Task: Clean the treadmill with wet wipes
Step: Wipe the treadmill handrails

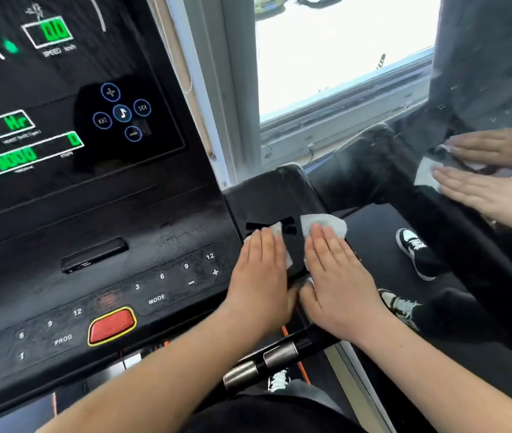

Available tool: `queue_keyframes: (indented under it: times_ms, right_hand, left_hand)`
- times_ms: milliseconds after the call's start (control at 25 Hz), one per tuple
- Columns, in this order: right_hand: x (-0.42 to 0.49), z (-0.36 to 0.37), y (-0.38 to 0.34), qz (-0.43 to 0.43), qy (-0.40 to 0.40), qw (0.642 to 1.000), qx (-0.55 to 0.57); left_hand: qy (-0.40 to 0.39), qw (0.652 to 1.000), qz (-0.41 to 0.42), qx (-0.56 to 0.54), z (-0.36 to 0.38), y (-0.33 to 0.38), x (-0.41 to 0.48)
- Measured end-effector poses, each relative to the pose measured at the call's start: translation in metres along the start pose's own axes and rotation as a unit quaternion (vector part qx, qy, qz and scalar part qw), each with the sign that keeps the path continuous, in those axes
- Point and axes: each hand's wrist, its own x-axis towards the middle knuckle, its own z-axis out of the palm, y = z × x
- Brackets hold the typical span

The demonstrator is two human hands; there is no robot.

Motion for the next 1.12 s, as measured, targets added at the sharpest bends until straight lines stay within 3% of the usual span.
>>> queue_keyframes:
  times_ms: [240, 360, 480, 760, 880, 1120]
  right_hand:
    - [0.041, -0.007, -0.010, -0.054, 0.058, 0.995, 0.055]
    - [0.038, -0.006, -0.001, -0.078, 0.046, 0.995, 0.041]
    - [0.024, -0.003, 0.000, -0.096, 0.058, 0.994, 0.015]
    - [-0.026, 0.014, 0.003, -0.050, 0.104, 0.993, -0.012]
    - [-0.024, 0.012, 0.008, -0.027, 0.113, 0.993, -0.021]
    - [-0.019, 0.020, 0.007, 0.055, 0.087, 0.995, 0.007]
  left_hand:
    - [0.025, 1.000, 0.005, 0.002, -0.032, -0.001, 0.029]
    - [0.057, 0.997, -0.013, -0.058, -0.015, -0.001, 0.021]
    - [0.100, 0.994, -0.034, -0.019, 0.006, 0.000, 0.005]
    - [0.081, 0.996, 0.026, 0.023, 0.029, 0.024, -0.039]
    - [0.088, 0.994, 0.055, 0.037, 0.011, 0.018, -0.003]
    - [0.079, 0.996, 0.028, -0.006, 0.019, 0.019, 0.022]
